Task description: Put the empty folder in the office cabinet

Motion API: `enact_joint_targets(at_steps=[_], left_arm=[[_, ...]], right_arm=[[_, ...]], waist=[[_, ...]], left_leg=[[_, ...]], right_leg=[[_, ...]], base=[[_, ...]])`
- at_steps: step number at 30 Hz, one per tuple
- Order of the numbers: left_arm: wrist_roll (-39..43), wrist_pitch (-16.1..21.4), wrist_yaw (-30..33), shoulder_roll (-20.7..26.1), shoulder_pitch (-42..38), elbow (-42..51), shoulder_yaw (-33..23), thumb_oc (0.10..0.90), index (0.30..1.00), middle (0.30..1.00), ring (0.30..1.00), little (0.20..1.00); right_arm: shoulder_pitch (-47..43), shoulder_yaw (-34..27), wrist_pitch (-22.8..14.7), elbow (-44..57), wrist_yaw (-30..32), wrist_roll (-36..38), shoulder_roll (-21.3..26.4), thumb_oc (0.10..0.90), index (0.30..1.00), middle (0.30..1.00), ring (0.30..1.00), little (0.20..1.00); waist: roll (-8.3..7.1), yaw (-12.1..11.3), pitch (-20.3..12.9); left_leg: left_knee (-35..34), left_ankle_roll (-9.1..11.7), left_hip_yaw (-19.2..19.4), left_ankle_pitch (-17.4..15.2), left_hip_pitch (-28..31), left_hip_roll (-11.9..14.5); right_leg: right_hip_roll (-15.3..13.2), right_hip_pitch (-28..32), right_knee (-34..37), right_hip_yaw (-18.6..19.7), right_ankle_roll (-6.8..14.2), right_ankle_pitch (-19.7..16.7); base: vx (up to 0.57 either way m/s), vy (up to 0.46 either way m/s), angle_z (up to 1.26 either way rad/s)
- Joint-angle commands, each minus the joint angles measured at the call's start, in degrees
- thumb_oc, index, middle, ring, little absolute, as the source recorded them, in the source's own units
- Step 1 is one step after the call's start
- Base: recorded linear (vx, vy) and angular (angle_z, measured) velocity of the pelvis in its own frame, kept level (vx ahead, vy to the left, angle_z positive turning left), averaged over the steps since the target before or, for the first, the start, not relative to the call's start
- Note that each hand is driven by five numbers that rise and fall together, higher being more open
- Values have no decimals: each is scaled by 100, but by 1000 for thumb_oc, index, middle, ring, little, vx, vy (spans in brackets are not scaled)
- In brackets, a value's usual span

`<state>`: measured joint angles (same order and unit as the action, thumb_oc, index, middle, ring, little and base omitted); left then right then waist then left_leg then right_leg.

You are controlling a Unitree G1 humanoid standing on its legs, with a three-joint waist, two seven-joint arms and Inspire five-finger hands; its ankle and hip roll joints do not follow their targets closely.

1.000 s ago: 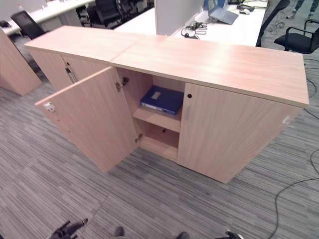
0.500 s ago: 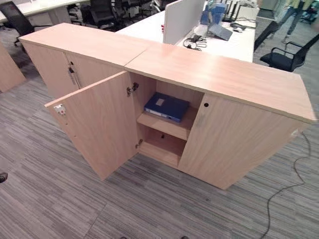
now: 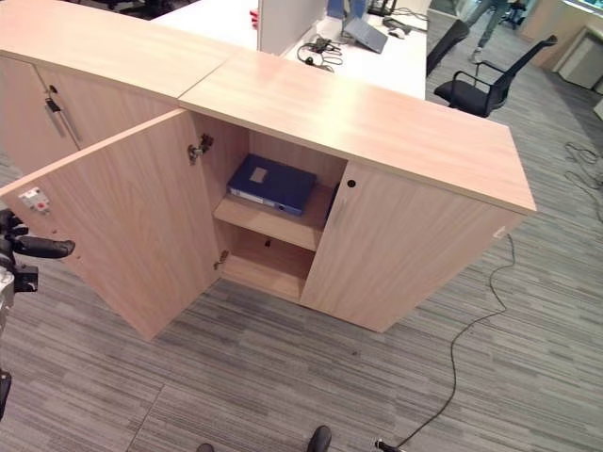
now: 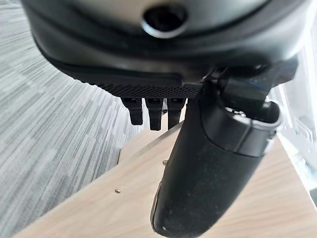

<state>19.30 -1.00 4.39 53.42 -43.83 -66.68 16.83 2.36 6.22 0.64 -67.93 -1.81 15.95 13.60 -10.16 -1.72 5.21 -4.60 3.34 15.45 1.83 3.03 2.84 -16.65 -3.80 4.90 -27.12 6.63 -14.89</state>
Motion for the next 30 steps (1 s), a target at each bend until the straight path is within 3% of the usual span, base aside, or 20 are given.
enact_joint_targets(at_steps=[1,6,15,18,24,30], left_arm=[[-309,482,-135,-63,-1253,-332,154,800,900,900,900,900],[-115,538,-176,-200,-1351,41,197,800,900,900,900,900],[189,1113,-437,-1049,436,5141,270,800,900,900,900,900],[994,1313,-1013,-1531,1031,6968,325,800,900,900,900,900],[1575,1198,-1675,-2021,1238,8264,981,800,900,900,900,900],[1956,1098,-1673,-2602,1869,8592,980,800,900,900,900,900]], right_arm=[[-51,122,-16,-307,-37,-5,478,800,900,900,900,900],[-64,122,-3,-393,-44,-1,458,800,900,900,900,900],[49,-104,-7,-636,-47,-90,215,800,900,900,900,900],[17,12,-71,-453,-71,-147,110,800,900,900,900,900],[-143,403,-144,-172,-117,-388,-17,800,900,900,900,900],[-169,424,-143,-350,-89,-416,-113,800,900,900,900,900]], waist=[[511,54,-251],[502,64,-282],[427,-151,-286],[398,-163,-318],[424,-178,-376],[412,-206,-358]], left_leg=[[-40,-25,-307,-607,-139,104],[-40,-46,-260,-634,-108,95],[-40,-70,-425,-638,-108,53],[-40,-94,-409,-533,-129,-1],[-40,-118,-437,-537,-76,-34],[-40,-144,-520,-535,-79,-92]], right_leg=[[-452,473,-54,22,837,127],[-457,455,-42,12,837,130],[-535,635,-40,-227,837,258],[-598,631,-36,-265,837,185],[-633,694,-21,-265,837,216],[-657,765,-20,-320,837,212]], base=[[-1,35,-6],[-8,13,-4],[-12,-20,15],[-30,-20,25],[10,-12,-6],[0,2,-19]])
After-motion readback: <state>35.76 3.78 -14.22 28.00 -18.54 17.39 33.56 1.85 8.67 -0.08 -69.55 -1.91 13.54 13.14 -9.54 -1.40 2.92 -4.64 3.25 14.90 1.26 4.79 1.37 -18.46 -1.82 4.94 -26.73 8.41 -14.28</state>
